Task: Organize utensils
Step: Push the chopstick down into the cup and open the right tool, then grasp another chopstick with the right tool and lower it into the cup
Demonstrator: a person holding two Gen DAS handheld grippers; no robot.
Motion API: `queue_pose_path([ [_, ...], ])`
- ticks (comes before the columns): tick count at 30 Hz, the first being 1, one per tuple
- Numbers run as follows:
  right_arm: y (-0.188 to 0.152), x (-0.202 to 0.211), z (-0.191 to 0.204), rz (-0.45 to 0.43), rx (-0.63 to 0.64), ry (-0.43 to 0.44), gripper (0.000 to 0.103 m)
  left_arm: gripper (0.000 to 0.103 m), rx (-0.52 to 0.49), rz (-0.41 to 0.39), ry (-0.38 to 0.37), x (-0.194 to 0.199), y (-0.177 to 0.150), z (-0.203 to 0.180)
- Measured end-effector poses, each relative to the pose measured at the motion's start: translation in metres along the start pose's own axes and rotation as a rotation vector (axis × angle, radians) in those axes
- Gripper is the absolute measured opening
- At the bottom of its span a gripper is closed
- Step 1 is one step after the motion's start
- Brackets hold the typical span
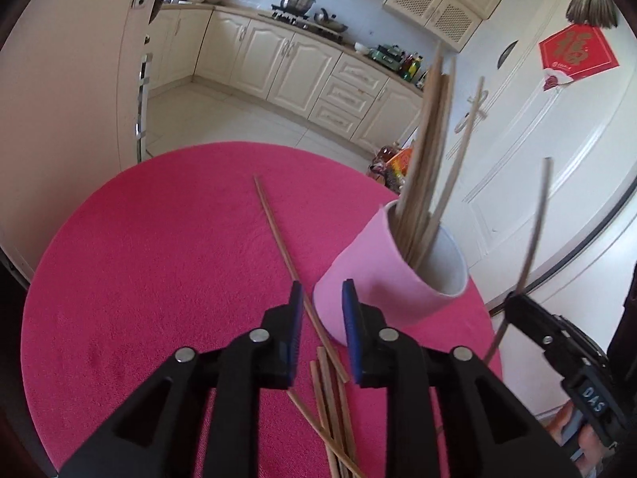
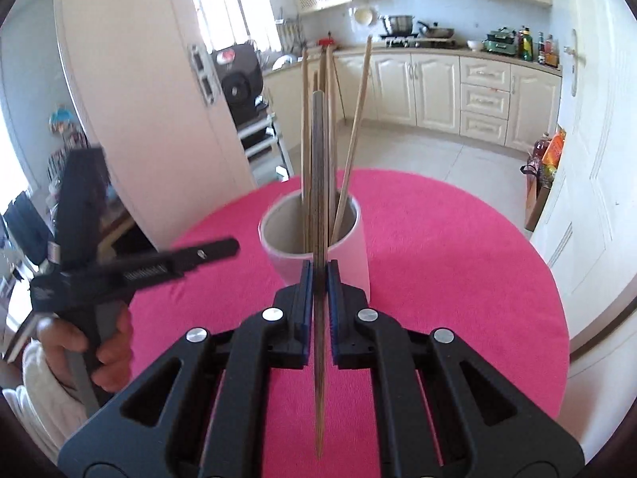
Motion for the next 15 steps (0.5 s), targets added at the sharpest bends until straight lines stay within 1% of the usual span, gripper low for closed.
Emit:
queue_pose_path([
  [3,0.01,0.003,0.002,-0.049,-0.006,0.009,0.007,0.02,0.046,0.105,0.033,-0.019,-0.013,0.011],
  [4,0.012,0.003,0.003,-0.053,-0.006,0.013,0.007,0.02,0.041,0.127,0.029,-0.02,-0.019,0.01],
  [5,0.012,0.004,0.004,-0.049,-0.005,0.023,0.007,0.02,0.029,0.153,0.041,-0.02,-0.027,0.008],
  [7,0.014,0.005,0.004,-0.051,0.004,0.03,0.007,0.02,0.005,0.209,0.047,-0.019,-0.048,0.003],
  [8,0.015,0.007,0.005,-0.049,0.006,0.035,0.007,0.02,0.011,0.24,0.051,-0.02,-0.06,0.002],
  [11,0.012,0.01,0.007,-0.045,0.009,0.053,0.007,0.02,0.053,0.277,0.044,-0.02,-0.081,0.002],
  [15,0.01,0.015,0.005,-0.049,-0.002,0.062,0.007,0.02,0.077,0.266,0.064,-0.018,-0.087,0.002],
])
Point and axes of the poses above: each gripper's, at about its wrist camera, not at the fingertips, and x roughly against the way its jaws point, z to its left, y to its top, the point moved 10 cm from there along -x, roughly the way its jaws point, and after that the axes turned 12 degrees about -x, right-handed, at the moved point
